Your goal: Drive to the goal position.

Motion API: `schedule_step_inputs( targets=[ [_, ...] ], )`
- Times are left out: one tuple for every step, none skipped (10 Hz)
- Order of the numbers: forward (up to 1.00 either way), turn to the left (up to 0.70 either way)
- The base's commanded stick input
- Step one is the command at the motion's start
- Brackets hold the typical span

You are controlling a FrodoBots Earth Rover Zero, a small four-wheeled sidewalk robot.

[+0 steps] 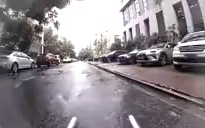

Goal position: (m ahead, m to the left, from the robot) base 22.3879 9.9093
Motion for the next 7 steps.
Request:
schedule_step_inputs(
  targets=[
    [0.7, 0.0],
    [0.7, 0.0],
    [0.7, 0.06],
    [0.7, 0.14],
    [0.7, 0.14],
    [0.7, 0.14],
    [0.7, 0.14]
  ],
)
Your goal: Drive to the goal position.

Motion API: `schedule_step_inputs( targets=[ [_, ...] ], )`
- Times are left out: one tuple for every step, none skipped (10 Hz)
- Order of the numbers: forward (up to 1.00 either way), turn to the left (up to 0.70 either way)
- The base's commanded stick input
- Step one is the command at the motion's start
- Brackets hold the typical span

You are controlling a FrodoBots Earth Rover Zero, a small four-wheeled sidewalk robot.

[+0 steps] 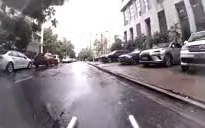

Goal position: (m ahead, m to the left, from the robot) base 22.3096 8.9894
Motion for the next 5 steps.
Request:
schedule_step_inputs(
  targets=[
    [0.7, 0.14],
    [0.7, 0.02],
    [0.7, 0.0],
    [0.7, 0.0],
    [0.7, 0.0]
  ],
)
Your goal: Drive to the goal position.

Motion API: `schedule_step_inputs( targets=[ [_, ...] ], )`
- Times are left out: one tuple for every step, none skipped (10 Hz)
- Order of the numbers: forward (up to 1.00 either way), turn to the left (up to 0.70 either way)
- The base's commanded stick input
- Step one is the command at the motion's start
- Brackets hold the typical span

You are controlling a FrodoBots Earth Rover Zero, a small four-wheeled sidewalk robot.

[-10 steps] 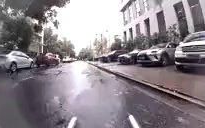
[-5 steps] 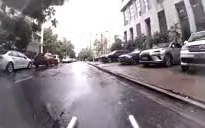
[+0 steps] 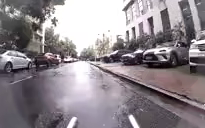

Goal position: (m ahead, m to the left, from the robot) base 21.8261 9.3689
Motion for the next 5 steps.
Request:
schedule_step_inputs(
  targets=[
    [0.7, 0.0],
    [0.7, 0.0],
    [0.7, 0.0],
    [0.7, 0.0],
    [0.7, 0.0]
  ],
)
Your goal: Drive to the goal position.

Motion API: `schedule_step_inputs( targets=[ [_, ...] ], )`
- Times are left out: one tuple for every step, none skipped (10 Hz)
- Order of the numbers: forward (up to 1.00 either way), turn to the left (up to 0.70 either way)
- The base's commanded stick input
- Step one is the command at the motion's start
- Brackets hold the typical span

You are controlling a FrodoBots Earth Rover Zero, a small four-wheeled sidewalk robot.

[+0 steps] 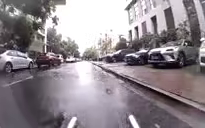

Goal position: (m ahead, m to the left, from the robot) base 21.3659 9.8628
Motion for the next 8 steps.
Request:
schedule_step_inputs(
  targets=[
    [0.7, 0.07],
    [0.7, 0.14],
    [0.7, 0.14],
    [0.7, 0.14],
    [0.7, 0.14],
    [0.7, 0.14],
    [0.7, 0.14],
    [0.7, 0.14]
  ],
)
